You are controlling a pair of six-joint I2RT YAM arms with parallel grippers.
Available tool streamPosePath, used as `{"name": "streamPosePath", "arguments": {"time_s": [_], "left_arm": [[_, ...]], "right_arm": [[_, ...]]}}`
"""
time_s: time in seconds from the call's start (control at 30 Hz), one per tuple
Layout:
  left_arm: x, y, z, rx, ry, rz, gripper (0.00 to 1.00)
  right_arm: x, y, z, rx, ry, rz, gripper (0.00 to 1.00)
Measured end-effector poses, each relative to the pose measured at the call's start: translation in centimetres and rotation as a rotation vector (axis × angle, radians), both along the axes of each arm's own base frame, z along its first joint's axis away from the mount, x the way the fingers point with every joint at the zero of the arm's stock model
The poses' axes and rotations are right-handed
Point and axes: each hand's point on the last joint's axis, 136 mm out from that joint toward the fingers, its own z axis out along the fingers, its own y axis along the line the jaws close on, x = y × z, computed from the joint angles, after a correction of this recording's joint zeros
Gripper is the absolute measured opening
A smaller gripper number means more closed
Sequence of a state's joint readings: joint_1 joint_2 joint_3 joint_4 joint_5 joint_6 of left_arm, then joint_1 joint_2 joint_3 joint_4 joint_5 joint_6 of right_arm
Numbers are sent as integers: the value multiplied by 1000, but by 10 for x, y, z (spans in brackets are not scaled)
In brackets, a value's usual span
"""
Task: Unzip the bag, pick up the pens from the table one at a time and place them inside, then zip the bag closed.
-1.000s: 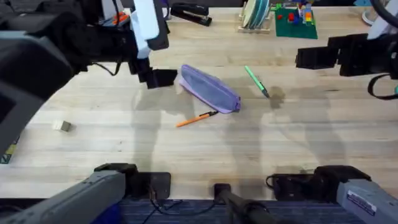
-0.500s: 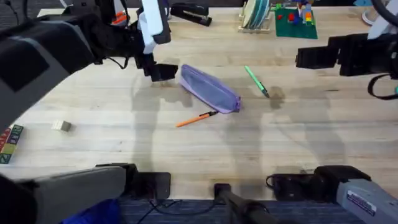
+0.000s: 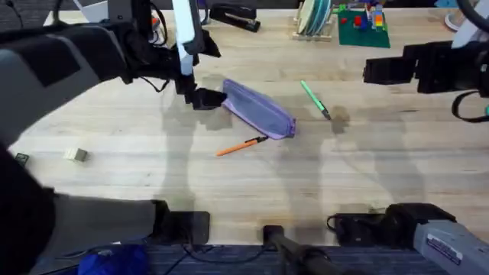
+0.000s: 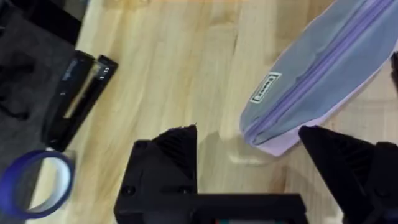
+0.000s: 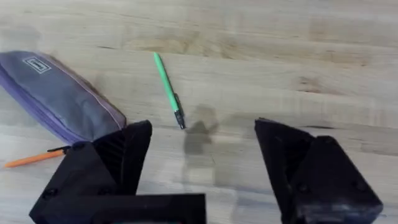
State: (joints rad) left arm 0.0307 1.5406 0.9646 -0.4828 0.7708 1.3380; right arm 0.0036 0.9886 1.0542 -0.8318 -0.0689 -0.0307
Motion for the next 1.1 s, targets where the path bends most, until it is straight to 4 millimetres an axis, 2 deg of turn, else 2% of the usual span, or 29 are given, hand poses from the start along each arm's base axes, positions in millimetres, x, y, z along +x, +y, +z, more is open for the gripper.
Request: {"name": "streamPosePath", "arguments": {"time_s": [0.27,0.6,0.67,0.83,1.0,1.1], "left_arm": [[4,-6,-23,-43,54,-23,993],[2,-15,-30,-122,89,-61,991],[2,-16,-30,-129,91,-64,912],[0,-18,-28,-147,94,-73,538],[-1,-20,-26,-160,94,-79,326],[-2,-20,-26,-160,98,-80,151]], "right_arm": [[0,0,0,0,0,0,996],[0,0,0,0,0,0,996],[0,0,0,0,0,0,996],[0,0,0,0,0,0,996],[0,0,0,0,0,0,996],[0,0,0,0,0,0,996]]}}
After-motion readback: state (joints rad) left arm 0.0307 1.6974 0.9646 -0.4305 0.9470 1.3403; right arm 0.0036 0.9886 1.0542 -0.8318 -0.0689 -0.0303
